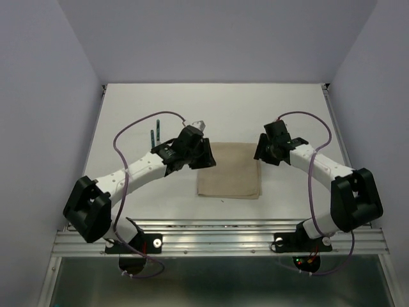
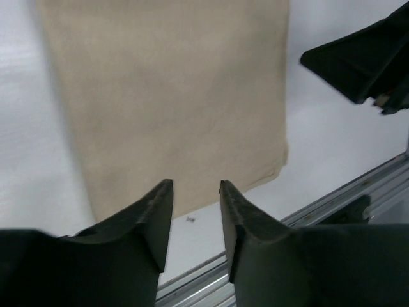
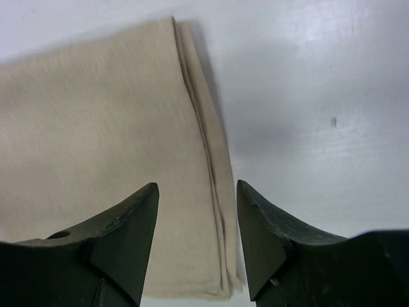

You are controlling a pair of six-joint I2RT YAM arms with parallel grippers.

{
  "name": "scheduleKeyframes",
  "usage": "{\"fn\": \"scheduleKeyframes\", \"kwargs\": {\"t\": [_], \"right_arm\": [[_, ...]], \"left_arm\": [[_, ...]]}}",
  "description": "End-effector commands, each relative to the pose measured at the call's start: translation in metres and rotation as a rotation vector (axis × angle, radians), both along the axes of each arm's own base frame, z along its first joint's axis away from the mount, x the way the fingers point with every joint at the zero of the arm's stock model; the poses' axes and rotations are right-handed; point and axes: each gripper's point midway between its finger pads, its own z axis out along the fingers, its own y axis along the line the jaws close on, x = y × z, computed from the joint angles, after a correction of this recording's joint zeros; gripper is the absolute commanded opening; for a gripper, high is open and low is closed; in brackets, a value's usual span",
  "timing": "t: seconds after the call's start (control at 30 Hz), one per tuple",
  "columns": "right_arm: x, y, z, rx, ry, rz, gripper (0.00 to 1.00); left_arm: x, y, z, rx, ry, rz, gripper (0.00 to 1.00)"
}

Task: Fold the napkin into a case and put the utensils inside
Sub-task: Pick up the lower triangle-folded napkin from the center of the board.

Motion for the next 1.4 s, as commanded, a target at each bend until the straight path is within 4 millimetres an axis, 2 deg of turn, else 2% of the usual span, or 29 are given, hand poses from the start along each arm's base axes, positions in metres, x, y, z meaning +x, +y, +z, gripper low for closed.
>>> {"fn": "scheduleKeyframes", "kwargs": {"t": [0.0, 0.07, 0.1, 0.17, 0.2, 0.23, 0.27, 0.3, 0.33, 0.5, 0.53, 0.6, 0.63, 0.67, 0.73, 0.9, 1.03, 1.2, 1.37], "right_arm": [[0.050, 0.001, 0.012, 0.055, -0.074, 0.025, 0.56], [0.061, 0.002, 0.011, 0.074, -0.076, 0.033, 0.55], [0.069, 0.005, 0.009, 0.072, -0.072, 0.051, 0.55], [0.077, 0.002, 0.007, 0.062, -0.069, 0.050, 0.55], [0.083, 0.000, 0.004, 0.060, -0.065, 0.048, 0.55], [0.086, 0.001, 0.006, 0.064, -0.075, 0.053, 0.55], [0.088, -0.002, 0.000, 0.062, -0.062, 0.045, 0.55], [0.090, -0.002, -0.002, 0.059, -0.057, 0.047, 0.55], [0.092, 0.000, -0.002, 0.085, -0.058, 0.056, 0.55], [0.095, 0.001, -0.015, 0.123, -0.036, 0.072, 0.57], [0.097, 0.000, -0.017, 0.134, -0.037, 0.067, 0.58], [0.096, 0.001, -0.022, 0.141, -0.026, 0.070, 0.58], [0.097, 0.002, -0.024, 0.145, -0.025, 0.074, 0.58], [0.097, 0.003, -0.027, 0.146, -0.020, 0.076, 0.58], [0.099, 0.002, -0.028, 0.160, -0.024, 0.077, 0.58], [0.099, 0.007, -0.033, 0.182, -0.021, 0.090, 0.55], [0.097, 0.011, -0.037, 0.208, -0.018, 0.098, 0.54], [0.097, 0.013, -0.041, 0.217, -0.014, 0.100, 0.54], [0.101, 0.013, -0.045, 0.214, -0.014, 0.091, 0.50]], "left_arm": [[0.046, -0.039, 0.013, -0.009, -0.061, -0.049, 0.36], [0.057, -0.060, 0.017, -0.046, -0.058, -0.088, 0.28], [0.069, -0.076, 0.016, -0.059, -0.056, -0.105, 0.20], [0.079, -0.094, 0.019, -0.091, -0.056, -0.138, 0.15], [0.090, -0.106, 0.018, -0.099, -0.060, -0.146, 0.11], [0.095, -0.112, 0.019, -0.104, -0.062, -0.149, 0.11], [0.102, -0.123, 0.030, -0.132, -0.080, -0.161, 0.10], [0.105, -0.128, 0.030, -0.140, -0.078, -0.171, 0.08], [0.109, -0.133, 0.019, -0.133, -0.060, -0.178, 0.06], [0.129, -0.154, 0.015, -0.165, -0.062, -0.179, 0.06], [0.133, -0.157, 0.002, -0.153, -0.046, -0.175, 0.05], [0.143, -0.159, 0.001, -0.159, -0.051, -0.165, 0.05], [0.145, -0.160, -0.011, -0.153, -0.029, -0.163, 0.05], [0.149, -0.161, -0.012, -0.158, -0.029, -0.159, 0.03], [0.152, -0.161, -0.025, -0.147, -0.008, -0.160, 0.01], [0.153, -0.156, -0.045, -0.126, 0.017, -0.161, 0.01], [0.155, -0.150, -0.068, -0.098, 0.049, -0.154, 0.00], [0.159, -0.143, -0.085, -0.086, 0.070, -0.142, 0.00], [0.160, -0.141, -0.086, -0.093, 0.076, -0.147, 0.00]]}}
